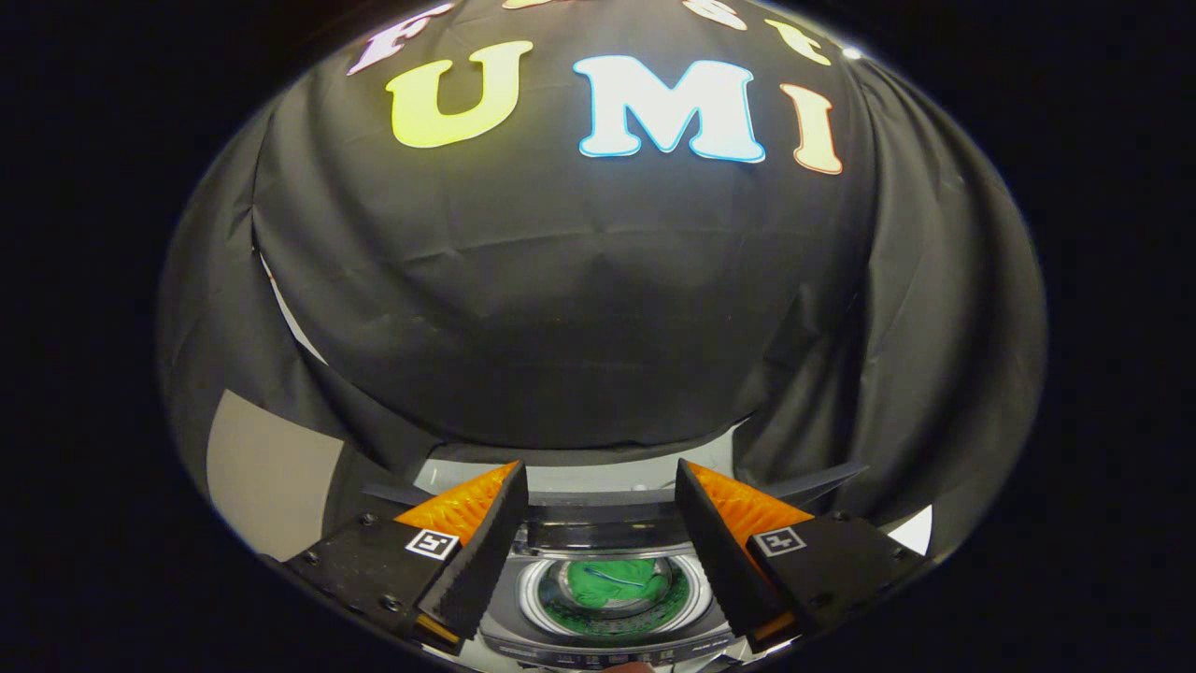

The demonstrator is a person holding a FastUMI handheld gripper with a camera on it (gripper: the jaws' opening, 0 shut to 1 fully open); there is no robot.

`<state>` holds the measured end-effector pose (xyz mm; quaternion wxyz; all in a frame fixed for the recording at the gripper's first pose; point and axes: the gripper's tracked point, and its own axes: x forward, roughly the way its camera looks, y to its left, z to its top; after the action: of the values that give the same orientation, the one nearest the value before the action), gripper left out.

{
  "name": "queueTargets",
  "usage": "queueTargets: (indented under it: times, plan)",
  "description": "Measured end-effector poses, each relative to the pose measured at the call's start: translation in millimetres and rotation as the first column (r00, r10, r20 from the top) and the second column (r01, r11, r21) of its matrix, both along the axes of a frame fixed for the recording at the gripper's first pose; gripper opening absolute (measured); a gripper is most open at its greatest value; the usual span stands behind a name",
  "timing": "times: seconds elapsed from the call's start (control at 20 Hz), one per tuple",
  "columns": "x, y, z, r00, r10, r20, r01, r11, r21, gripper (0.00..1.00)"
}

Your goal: Put the clothes into the washing machine and then close the washing machine lid.

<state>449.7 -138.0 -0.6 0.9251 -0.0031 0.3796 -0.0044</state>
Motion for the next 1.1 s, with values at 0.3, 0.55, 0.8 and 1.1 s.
queueTargets:
  times: [0.3,0.55,0.8,1.1]
  plan:
    - [4.9,0.5,-10.7,1.0,-0.007,-0.006,0.007,0.999,0.034,0.99]
    - [3.9,0.1,-12.7,1.0,0.028,0.014,-0.029,0.998,0.05,0.99]
    - [-6.4,0.1,-11.9,0.996,0.04,0.076,-0.044,0.997,0.059,1.0]
    - [-21.3,-0.5,-10.5,0.988,0.046,0.148,-0.054,0.997,0.055,1.0]
